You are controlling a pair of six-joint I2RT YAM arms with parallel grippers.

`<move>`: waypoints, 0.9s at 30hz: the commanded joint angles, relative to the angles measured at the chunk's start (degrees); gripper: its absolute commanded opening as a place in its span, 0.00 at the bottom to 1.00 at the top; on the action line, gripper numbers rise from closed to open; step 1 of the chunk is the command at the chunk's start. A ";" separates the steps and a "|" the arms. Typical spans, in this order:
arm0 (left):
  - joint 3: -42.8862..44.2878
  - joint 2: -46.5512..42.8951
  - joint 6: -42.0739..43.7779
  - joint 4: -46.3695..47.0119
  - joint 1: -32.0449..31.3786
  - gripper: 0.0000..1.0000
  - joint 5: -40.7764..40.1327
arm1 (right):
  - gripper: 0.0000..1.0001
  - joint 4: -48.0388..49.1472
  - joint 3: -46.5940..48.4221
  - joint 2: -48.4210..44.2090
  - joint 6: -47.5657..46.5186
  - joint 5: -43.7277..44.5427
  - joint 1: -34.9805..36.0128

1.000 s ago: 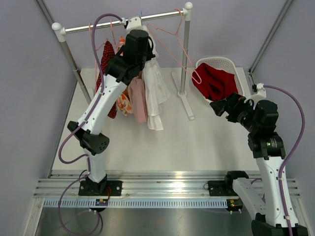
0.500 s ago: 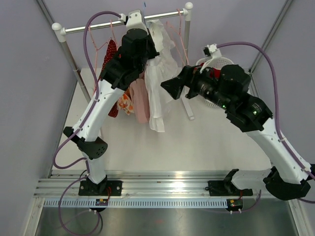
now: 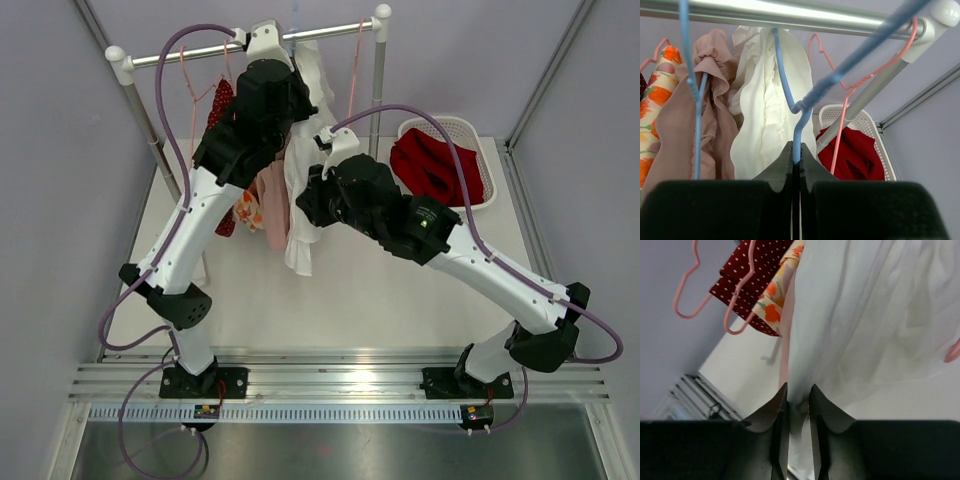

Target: Remove the skirt from the hanger

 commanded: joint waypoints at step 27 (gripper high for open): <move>4.66 -0.88 4.65 10.28 6.11 0.00 -4.32 | 0.00 -13.84 -24.21 -21.25 21.71 28.72 28.43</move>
